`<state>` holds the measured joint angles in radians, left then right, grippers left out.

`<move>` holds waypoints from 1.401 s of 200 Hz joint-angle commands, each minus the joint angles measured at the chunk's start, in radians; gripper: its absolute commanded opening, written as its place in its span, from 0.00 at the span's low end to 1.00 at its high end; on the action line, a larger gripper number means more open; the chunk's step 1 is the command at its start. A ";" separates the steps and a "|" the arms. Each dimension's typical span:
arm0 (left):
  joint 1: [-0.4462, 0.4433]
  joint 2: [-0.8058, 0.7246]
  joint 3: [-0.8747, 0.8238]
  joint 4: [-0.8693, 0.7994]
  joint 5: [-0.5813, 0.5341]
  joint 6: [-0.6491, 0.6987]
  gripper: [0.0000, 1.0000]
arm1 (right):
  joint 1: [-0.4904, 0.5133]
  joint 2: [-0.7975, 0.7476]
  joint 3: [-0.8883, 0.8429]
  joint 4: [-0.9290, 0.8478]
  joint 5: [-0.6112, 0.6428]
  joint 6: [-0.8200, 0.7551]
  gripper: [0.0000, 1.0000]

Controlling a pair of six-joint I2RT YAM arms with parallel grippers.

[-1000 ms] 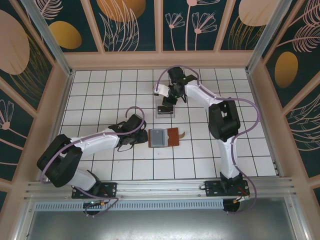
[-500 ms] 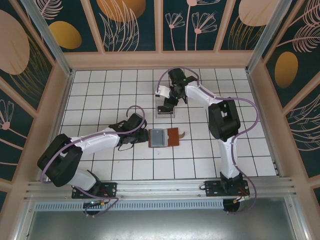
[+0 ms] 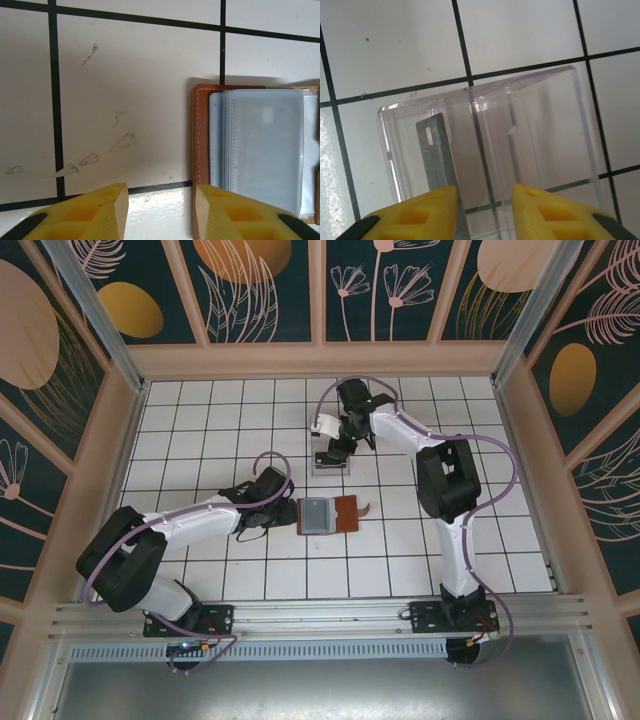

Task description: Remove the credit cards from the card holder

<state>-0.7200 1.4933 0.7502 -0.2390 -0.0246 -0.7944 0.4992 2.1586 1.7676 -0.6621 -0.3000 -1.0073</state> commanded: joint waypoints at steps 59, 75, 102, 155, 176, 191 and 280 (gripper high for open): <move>-0.006 0.014 0.024 0.000 0.013 0.013 0.41 | -0.004 -0.087 -0.065 0.076 -0.025 0.088 0.35; -0.005 0.027 0.037 0.003 0.021 0.025 0.41 | -0.004 -0.130 -0.100 0.114 -0.030 0.141 0.35; -0.005 0.059 0.056 0.017 0.039 0.043 0.40 | -0.004 -0.214 -0.193 0.192 -0.006 0.269 0.35; -0.004 0.112 0.095 0.065 0.080 0.070 0.41 | 0.002 -0.393 -0.402 0.348 0.064 0.651 0.37; -0.006 0.151 0.115 0.068 0.082 0.076 0.42 | 0.010 -0.473 -0.499 0.406 0.098 0.821 0.38; -0.006 0.174 0.124 0.082 0.096 0.084 0.42 | 0.013 -0.530 -0.570 0.446 0.109 0.919 0.38; -0.006 0.202 0.126 0.148 0.169 0.096 0.39 | 0.078 -0.705 -0.763 0.435 0.157 1.260 0.38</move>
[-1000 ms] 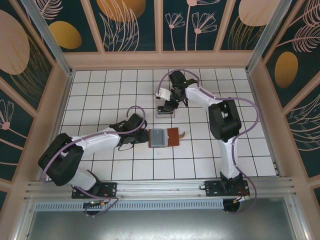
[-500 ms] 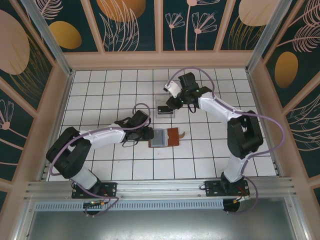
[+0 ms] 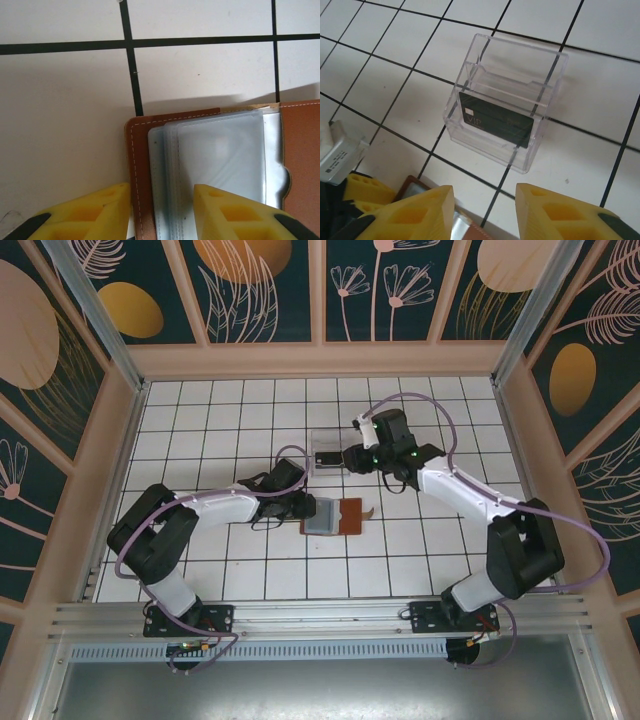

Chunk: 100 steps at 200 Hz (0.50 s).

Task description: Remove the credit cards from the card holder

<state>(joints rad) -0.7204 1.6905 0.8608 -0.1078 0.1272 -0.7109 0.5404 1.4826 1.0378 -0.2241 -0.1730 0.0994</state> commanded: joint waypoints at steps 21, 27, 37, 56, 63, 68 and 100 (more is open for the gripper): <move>-0.004 -0.023 0.011 -0.002 -0.025 0.013 0.39 | 0.064 -0.001 -0.016 -0.055 0.027 0.275 0.38; -0.005 -0.032 0.011 -0.013 -0.045 0.014 0.39 | 0.072 0.013 -0.003 -0.077 0.023 0.312 0.38; -0.005 -0.050 0.010 -0.029 -0.075 0.014 0.39 | 0.086 0.040 0.016 -0.118 0.013 0.374 0.37; 0.003 -0.081 -0.002 -0.041 -0.099 0.015 0.39 | 0.131 0.090 0.025 -0.128 -0.014 0.435 0.38; 0.007 -0.091 -0.006 -0.041 -0.102 0.014 0.39 | 0.151 0.104 0.024 -0.120 -0.018 0.456 0.38; 0.011 -0.096 -0.011 -0.040 -0.101 0.014 0.39 | 0.163 0.115 0.024 -0.111 -0.020 0.474 0.38; 0.052 -0.133 -0.045 -0.041 -0.097 0.023 0.38 | 0.224 0.187 0.038 -0.069 -0.061 0.580 0.38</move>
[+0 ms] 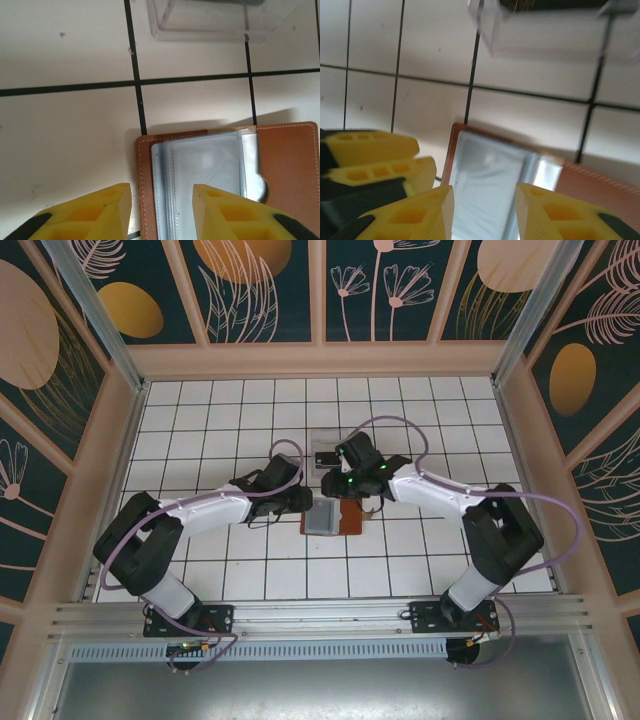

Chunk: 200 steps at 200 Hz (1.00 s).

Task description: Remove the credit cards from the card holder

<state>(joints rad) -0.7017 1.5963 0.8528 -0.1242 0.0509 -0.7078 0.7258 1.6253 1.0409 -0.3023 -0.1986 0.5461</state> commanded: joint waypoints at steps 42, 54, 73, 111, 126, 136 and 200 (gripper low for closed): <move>0.134 -0.112 -0.127 -0.003 0.014 0.038 0.38 | 0.100 0.123 0.079 0.023 -0.070 0.209 0.40; 0.149 -0.131 -0.141 -0.010 0.008 0.049 0.38 | 0.114 0.134 0.085 0.024 -0.069 0.219 0.40; 0.159 -0.151 -0.154 -0.020 -0.009 0.059 0.39 | 0.124 0.156 0.085 0.040 -0.089 0.232 0.41; 0.161 -0.195 -0.165 -0.014 -0.026 0.052 0.38 | 0.139 0.218 0.113 0.031 -0.104 0.238 0.42; 0.161 -0.208 -0.173 -0.010 -0.015 0.051 0.38 | 0.150 0.233 0.117 0.031 -0.101 0.239 0.42; 0.160 -0.218 -0.187 -0.001 -0.017 0.051 0.39 | 0.155 0.242 0.117 0.028 -0.093 0.237 0.42; 0.161 -0.256 -0.209 -0.005 -0.027 0.056 0.40 | 0.175 0.240 0.126 -0.139 0.052 0.226 0.42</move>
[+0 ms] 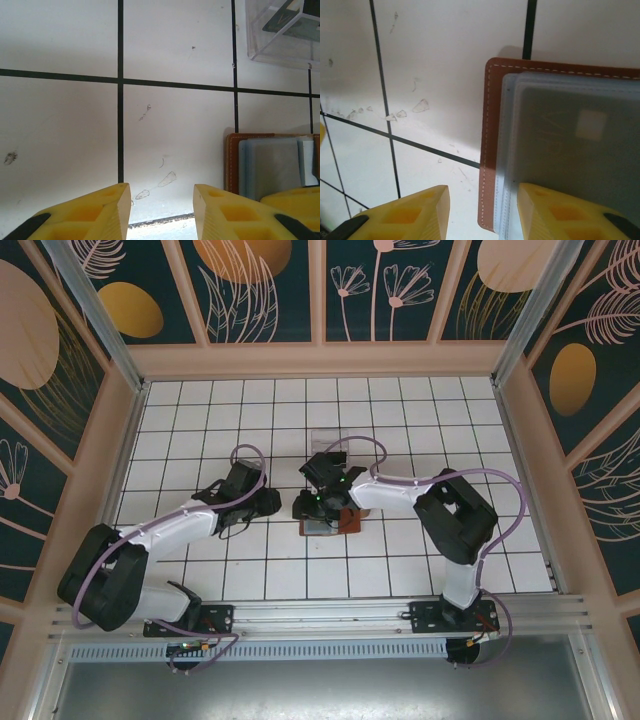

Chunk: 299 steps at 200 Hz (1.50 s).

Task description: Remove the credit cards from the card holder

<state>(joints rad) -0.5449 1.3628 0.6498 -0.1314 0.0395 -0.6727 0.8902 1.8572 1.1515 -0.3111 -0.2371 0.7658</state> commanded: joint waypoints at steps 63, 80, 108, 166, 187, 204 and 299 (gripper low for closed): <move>0.005 -0.015 0.006 0.006 0.000 0.021 0.40 | 0.017 -0.002 0.062 -0.295 0.247 -0.011 0.43; 0.004 -0.007 0.014 0.006 0.003 0.023 0.39 | 0.024 0.005 0.095 -0.353 0.314 -0.012 0.43; 0.005 0.013 0.028 0.015 0.022 0.025 0.39 | 0.042 0.007 0.137 -0.417 0.385 -0.011 0.44; 0.003 0.033 0.047 0.026 0.054 0.028 0.39 | 0.062 0.029 0.199 -0.551 0.516 0.004 0.47; 0.002 0.040 0.061 0.021 0.058 0.035 0.37 | 0.061 0.023 0.203 -0.579 0.547 0.014 0.47; 0.000 0.047 0.062 0.034 0.074 0.023 0.36 | 0.059 0.008 0.189 -0.589 0.566 0.021 0.47; -0.145 0.153 0.161 0.069 0.086 -0.036 0.34 | 0.016 -0.092 0.058 -0.545 0.569 0.044 0.46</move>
<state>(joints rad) -0.6685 1.4887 0.7746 -0.0902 0.1093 -0.6830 0.9165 1.8332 1.2331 -0.8459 0.2913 0.7696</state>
